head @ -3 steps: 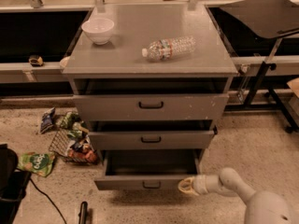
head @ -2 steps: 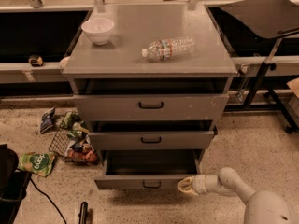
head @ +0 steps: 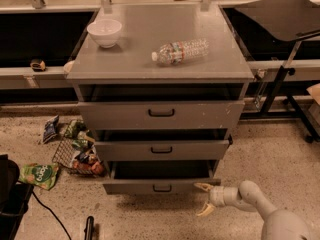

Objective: Close bottom drawer

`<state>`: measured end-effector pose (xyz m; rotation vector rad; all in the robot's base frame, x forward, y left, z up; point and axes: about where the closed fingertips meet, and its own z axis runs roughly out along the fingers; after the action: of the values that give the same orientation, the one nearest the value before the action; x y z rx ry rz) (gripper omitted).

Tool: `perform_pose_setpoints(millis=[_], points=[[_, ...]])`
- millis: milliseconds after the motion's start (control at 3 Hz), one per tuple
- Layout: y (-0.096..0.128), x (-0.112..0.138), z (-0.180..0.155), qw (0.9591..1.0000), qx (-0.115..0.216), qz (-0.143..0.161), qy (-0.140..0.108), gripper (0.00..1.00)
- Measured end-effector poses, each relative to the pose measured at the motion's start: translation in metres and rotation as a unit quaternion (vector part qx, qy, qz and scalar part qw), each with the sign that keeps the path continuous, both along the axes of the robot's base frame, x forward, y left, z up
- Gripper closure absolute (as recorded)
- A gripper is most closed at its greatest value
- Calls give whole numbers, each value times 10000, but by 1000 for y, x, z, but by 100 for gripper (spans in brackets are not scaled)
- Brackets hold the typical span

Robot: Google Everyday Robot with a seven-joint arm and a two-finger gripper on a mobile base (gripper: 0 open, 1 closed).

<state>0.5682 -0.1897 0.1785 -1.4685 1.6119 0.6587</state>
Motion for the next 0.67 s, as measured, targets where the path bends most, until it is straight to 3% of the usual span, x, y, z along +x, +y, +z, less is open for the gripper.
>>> perform_pose_setpoints(millis=[667], points=[[-7,8,1,9998,181,-68,1,0]])
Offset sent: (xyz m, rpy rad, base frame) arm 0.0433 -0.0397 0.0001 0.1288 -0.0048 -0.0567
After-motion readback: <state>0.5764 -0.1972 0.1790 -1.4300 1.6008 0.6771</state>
